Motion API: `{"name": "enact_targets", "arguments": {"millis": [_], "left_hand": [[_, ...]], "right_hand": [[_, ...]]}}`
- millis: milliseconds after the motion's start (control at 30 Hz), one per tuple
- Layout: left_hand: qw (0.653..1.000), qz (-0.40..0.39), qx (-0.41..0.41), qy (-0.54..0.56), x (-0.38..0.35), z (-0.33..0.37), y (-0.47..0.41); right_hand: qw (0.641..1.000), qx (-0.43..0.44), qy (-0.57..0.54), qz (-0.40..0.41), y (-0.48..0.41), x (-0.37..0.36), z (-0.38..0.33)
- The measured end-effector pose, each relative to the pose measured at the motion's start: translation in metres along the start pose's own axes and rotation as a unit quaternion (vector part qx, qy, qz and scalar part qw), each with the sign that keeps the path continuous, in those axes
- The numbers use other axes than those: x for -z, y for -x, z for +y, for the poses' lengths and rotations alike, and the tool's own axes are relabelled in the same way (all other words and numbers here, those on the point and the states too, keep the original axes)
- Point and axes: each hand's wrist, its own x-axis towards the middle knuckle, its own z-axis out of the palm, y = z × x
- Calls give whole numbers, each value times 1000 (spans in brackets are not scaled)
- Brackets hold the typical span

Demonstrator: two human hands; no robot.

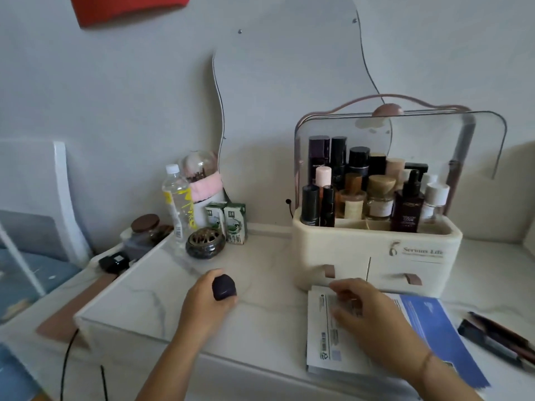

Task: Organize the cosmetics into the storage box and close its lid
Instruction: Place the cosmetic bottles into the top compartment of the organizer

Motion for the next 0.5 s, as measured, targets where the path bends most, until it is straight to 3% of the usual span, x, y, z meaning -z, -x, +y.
{"name": "enact_targets", "arguments": {"millis": [133, 267, 333, 500], "left_hand": [[991, 20, -48, 126, -2, 19, 12], [953, -79, -218, 192, -13, 88, 39], [937, -121, -266, 193, -19, 123, 48], [923, -180, -256, 226, -27, 174, 44]], "right_hand": [[999, 14, -29, 10, 4, 5, -4], [990, 131, -18, -40, 10, 15, -15], [988, 153, -20, -23, 10, 29, -20], [988, 137, 44, 52, 9, 75, -23]]}}
